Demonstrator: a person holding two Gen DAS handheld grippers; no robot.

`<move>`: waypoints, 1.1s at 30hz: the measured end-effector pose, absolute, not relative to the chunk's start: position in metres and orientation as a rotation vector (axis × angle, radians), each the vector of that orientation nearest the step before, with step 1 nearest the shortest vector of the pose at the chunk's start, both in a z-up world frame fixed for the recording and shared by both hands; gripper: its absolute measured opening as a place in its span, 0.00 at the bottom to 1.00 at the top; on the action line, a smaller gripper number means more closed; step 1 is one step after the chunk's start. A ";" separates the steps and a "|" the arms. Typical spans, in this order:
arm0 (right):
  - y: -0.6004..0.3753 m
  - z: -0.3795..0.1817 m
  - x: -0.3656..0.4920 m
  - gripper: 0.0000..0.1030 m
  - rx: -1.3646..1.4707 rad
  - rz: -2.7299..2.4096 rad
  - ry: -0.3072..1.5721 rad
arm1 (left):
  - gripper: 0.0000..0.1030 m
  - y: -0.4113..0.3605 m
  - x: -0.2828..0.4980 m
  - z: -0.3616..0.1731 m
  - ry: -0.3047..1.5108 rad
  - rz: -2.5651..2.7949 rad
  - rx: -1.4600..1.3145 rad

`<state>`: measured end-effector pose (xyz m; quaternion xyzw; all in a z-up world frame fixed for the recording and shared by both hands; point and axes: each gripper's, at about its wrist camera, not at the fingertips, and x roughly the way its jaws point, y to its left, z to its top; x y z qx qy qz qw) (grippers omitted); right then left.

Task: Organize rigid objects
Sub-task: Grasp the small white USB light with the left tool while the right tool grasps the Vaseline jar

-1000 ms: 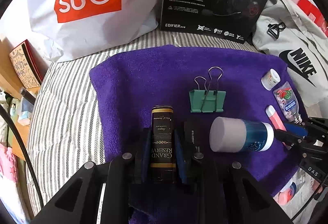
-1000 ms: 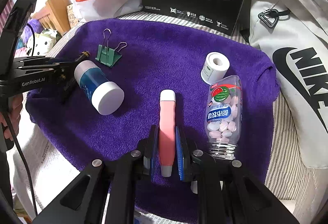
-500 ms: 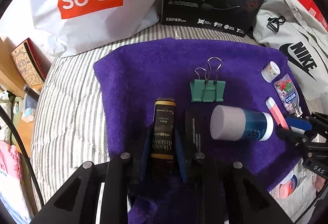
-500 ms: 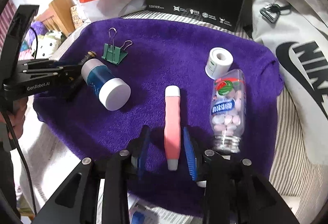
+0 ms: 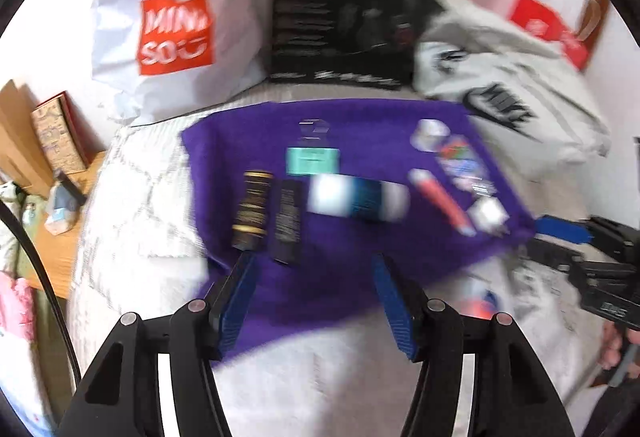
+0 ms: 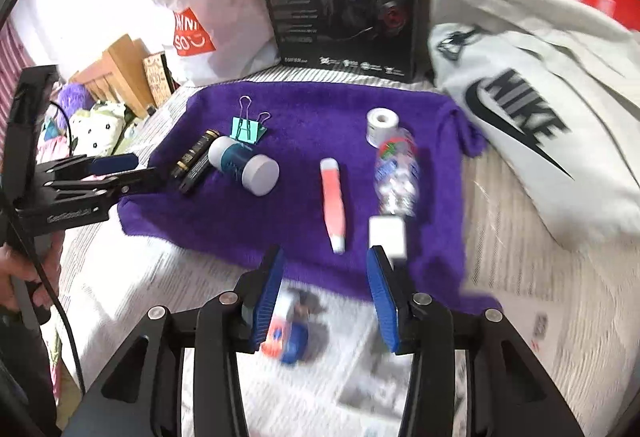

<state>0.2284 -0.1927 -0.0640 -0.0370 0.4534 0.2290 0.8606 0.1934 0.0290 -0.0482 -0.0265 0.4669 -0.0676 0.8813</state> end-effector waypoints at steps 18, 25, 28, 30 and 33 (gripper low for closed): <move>-0.298 -0.101 0.130 0.47 0.096 0.344 1.020 | 0.59 -0.090 0.188 -0.102 1.054 -0.241 -0.088; -0.313 -0.110 0.122 0.47 0.152 0.350 1.042 | 0.59 -0.113 0.202 -0.118 1.092 -0.150 -0.021; -0.314 -0.116 0.121 0.47 0.160 0.362 1.055 | 0.59 -0.119 0.207 -0.123 1.109 -0.119 -0.002; -0.314 -0.119 0.121 0.47 0.162 0.362 1.062 | 0.52 -0.121 0.209 -0.126 1.117 -0.086 0.019; -0.312 -0.123 0.122 0.47 0.161 0.366 1.076 | 0.36 -0.118 0.208 -0.125 1.110 -0.064 0.028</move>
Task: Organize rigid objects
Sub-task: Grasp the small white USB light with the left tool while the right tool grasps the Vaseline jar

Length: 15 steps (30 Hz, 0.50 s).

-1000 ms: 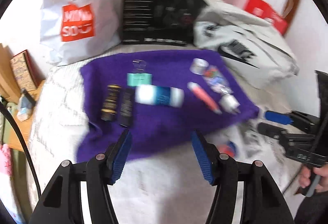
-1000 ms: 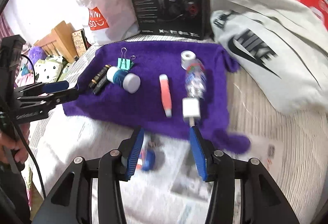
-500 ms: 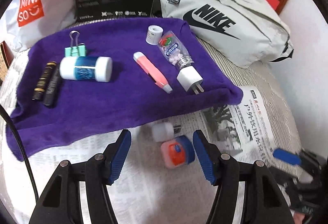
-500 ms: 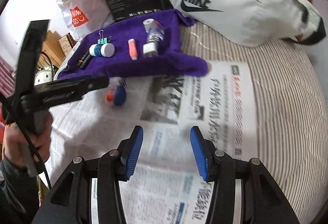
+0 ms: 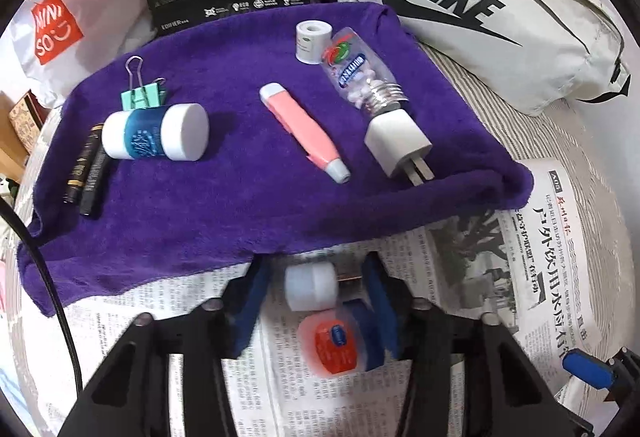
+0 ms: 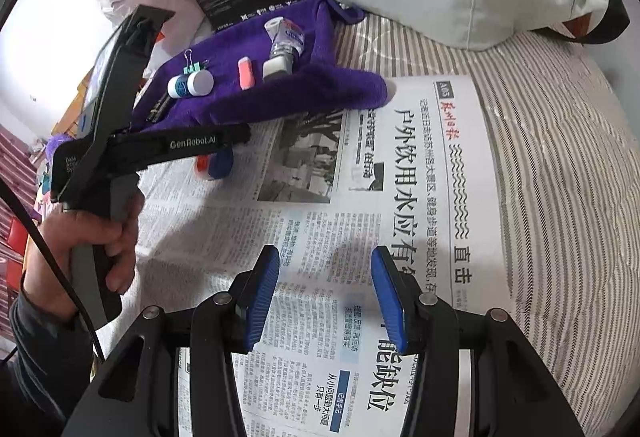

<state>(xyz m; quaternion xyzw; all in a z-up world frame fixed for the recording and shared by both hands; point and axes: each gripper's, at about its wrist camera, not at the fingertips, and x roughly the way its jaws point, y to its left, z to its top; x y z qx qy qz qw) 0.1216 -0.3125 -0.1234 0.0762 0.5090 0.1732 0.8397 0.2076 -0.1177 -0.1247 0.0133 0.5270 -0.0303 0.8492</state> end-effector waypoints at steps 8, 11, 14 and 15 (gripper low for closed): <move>-0.298 -0.130 0.122 0.47 0.163 0.398 1.090 | 0.33 -0.083 0.191 -0.117 1.093 -0.085 0.006; -0.288 -0.126 0.124 0.47 0.148 0.409 1.077 | 0.33 -0.063 0.182 -0.115 1.092 -0.081 -0.021; -0.274 -0.122 0.128 0.47 0.126 0.428 1.061 | 0.33 -0.044 0.170 -0.115 1.089 -0.065 -0.038; -0.266 -0.119 0.130 0.47 0.113 0.443 1.052 | 0.33 -0.041 0.169 -0.115 1.089 -0.062 -0.043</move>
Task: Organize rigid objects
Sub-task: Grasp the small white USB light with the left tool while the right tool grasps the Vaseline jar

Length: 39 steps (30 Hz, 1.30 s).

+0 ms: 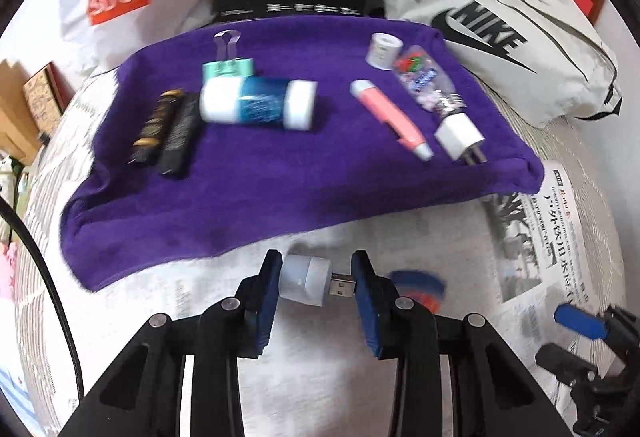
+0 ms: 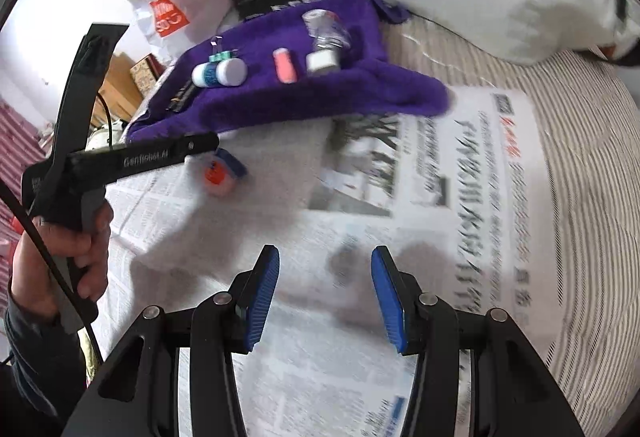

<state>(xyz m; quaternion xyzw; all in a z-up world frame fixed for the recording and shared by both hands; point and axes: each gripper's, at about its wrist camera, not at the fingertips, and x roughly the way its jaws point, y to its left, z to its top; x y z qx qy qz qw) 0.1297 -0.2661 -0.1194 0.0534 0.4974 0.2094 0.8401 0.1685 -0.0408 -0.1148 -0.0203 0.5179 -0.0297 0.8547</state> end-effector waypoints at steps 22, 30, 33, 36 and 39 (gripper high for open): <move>-0.145 -0.137 0.176 0.47 -0.293 0.654 0.932 | 0.33 0.016 0.139 -0.129 1.111 -0.105 -0.195; -0.164 -0.128 0.180 0.36 -0.187 0.605 0.969 | 0.33 0.017 0.138 -0.128 1.099 -0.134 -0.203; -0.179 -0.124 0.175 0.36 -0.150 0.567 0.986 | 0.33 0.016 0.136 -0.126 1.090 -0.148 -0.203; -0.188 -0.123 0.170 0.36 -0.136 0.547 0.997 | 0.33 0.012 0.135 -0.121 1.080 -0.165 -0.194; -0.193 -0.126 0.167 0.36 -0.125 0.534 1.018 | 0.33 0.009 0.135 -0.115 1.072 -0.179 -0.192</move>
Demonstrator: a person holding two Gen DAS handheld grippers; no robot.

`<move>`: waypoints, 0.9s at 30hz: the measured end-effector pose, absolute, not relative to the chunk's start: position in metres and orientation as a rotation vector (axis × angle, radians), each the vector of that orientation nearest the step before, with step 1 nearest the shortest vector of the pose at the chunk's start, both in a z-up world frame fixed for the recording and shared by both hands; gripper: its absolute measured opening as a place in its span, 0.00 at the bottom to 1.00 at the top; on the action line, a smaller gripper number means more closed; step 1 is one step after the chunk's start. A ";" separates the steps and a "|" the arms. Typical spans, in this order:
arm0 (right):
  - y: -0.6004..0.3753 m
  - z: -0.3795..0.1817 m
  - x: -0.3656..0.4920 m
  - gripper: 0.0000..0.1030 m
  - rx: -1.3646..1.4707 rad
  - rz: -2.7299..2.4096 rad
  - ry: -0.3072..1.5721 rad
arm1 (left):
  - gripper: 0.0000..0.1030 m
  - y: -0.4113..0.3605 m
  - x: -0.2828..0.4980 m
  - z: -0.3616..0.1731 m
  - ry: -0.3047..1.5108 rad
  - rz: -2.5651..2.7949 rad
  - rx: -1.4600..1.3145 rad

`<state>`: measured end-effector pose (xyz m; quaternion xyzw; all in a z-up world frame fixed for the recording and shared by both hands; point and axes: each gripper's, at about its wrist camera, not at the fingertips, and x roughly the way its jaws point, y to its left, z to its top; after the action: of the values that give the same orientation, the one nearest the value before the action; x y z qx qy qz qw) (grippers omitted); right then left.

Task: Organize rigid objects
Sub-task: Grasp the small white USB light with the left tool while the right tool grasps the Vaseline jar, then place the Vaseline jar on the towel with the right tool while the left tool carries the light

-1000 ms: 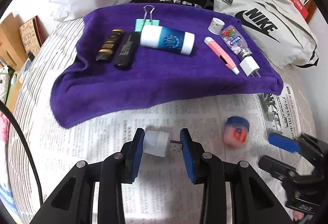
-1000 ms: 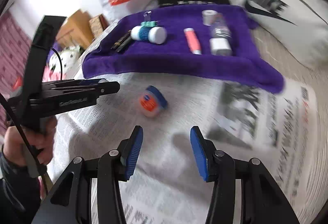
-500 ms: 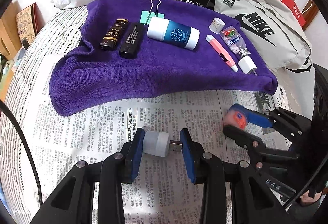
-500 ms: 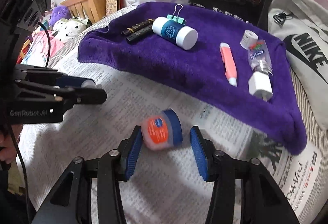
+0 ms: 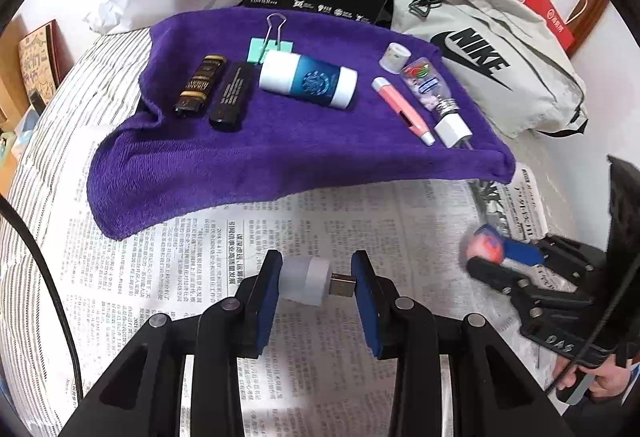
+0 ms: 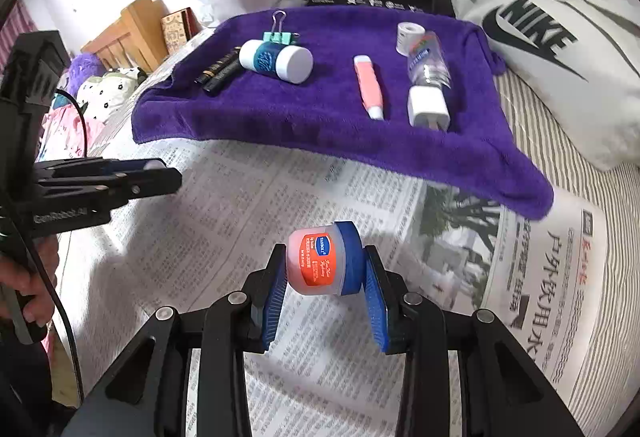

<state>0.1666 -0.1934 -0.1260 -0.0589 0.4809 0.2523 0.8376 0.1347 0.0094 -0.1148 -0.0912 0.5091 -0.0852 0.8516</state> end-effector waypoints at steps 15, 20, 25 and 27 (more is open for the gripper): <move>-0.188 -0.109 0.164 0.36 -0.078 0.567 0.995 | 0.33 0.003 0.137 -0.077 1.012 -0.179 -0.134; -0.187 -0.101 0.171 0.36 -0.070 0.565 0.985 | 0.33 0.002 0.141 -0.069 0.997 -0.186 -0.114; -0.186 -0.094 0.182 0.36 -0.053 0.559 0.978 | 0.33 0.002 0.148 -0.061 0.984 -0.191 -0.099; -0.186 -0.092 0.185 0.36 -0.044 0.560 0.972 | 0.33 0.002 0.152 -0.059 0.981 -0.198 -0.093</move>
<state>0.1849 -0.1861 -0.0920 -0.0209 0.4609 0.2657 0.8465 0.1524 0.0017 -0.0588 -0.0443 0.4702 -0.0951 0.8763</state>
